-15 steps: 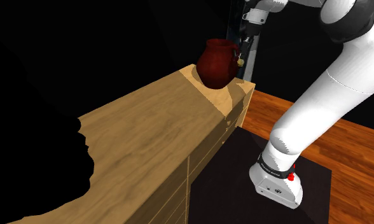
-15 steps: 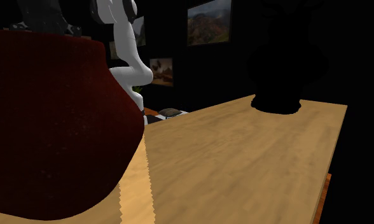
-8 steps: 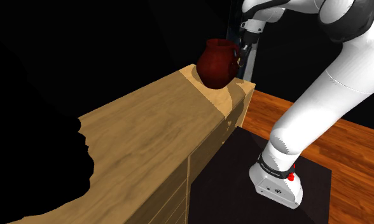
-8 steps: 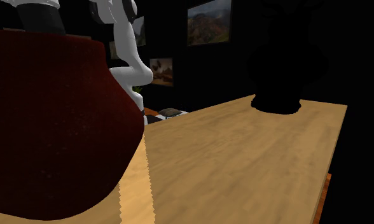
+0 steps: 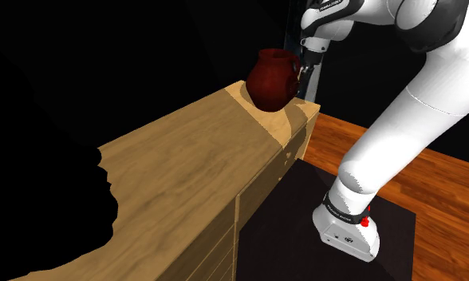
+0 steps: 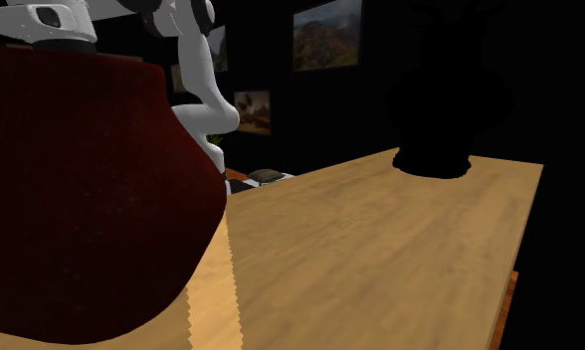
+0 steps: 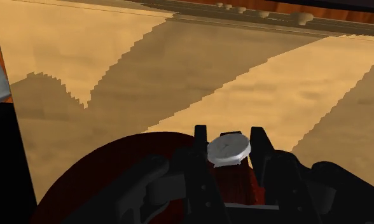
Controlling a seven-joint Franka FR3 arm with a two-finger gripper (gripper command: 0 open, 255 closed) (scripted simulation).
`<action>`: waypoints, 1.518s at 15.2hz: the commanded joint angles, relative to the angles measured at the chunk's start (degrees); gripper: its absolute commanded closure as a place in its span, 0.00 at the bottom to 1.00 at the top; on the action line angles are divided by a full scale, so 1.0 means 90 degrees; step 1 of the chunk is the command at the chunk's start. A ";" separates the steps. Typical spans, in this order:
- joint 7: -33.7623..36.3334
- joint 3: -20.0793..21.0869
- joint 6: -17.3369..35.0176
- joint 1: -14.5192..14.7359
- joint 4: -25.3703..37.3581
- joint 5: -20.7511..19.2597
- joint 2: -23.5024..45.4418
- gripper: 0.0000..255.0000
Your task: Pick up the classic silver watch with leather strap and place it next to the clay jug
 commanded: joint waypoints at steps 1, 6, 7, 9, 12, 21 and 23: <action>-0.0021 0.0002 0.0184 0.0015 -0.0163 0.0023 0.0028 1.00; -0.0140 -0.0060 0.0606 0.0024 -0.0466 0.0119 0.0181 1.00; -0.0168 -0.0072 0.0690 0.0026 -0.0523 0.0143 0.0217 1.00; -0.0226 -0.0098 0.0859 0.0032 -0.0632 0.0196 0.0295 1.00; -0.0324 -0.0136 0.1110 0.0044 -0.0786 0.0291 0.0425 1.00; -0.0640 -0.0295 0.1752 0.0150 -0.1125 0.0627 0.0838 1.00; -0.0638 -0.0315 0.1752 0.0171 -0.1125 0.0625 0.0837 1.00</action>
